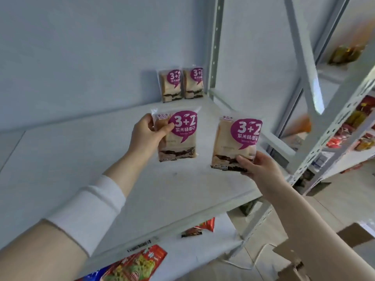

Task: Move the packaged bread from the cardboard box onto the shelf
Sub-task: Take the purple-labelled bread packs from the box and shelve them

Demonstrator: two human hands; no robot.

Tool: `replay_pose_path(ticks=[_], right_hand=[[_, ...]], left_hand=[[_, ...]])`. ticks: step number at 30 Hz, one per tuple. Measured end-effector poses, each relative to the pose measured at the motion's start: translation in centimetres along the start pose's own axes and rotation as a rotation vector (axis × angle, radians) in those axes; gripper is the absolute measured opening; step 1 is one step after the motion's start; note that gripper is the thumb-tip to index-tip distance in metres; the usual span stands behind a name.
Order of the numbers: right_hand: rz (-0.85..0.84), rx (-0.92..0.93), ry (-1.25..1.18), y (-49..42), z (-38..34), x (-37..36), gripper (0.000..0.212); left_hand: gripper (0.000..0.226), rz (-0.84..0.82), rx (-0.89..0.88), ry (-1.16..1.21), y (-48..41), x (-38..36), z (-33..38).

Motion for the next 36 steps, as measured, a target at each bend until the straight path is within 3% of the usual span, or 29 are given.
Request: replay_pose_path(ticks=[10,16,21,26,32,36], right_hand=[[-0.060,0.066,0.065,-25.9,-2.5,-5.3,0.010],[-0.052,0.179,0.190,-34.7,-3.5,-7.7,0.012],[-0.019,0.213,0.303,-36.9,-3.5,-8.7,0.028],[0.088,0.266,0.430,-36.7,-3.2,-9.1,0.026],[0.226,0.232,0.613,-34.6,-4.3,-9.7,0.059],[0.237,0.181,0.707,-31.2,-5.0,-9.6,0.078]], left_hand=[[0.023,0.179,0.019,-0.019,-19.2,-4.1,-5.9],[0.024,0.265,0.006,-0.012,-26.8,-5.0,-7.7],[0.027,0.278,-0.039,-0.091,-28.6,-5.3,-8.3],[0.039,0.325,-0.067,-0.183,-28.5,-5.4,-8.7],[0.055,0.392,-0.028,-0.093,-27.7,-5.8,-7.8],[0.071,0.342,0.024,-0.122,-25.9,-5.3,-7.2]])
Point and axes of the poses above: each hand's wrist, its own y-axis away from the middle knuckle, its own x-axis out of the back of the hand, z = x × y, the point moved 3 cm from there along -y, towards the middle knuckle, and after that the axes turned 4 degrees about y, right-handed, at the moved point
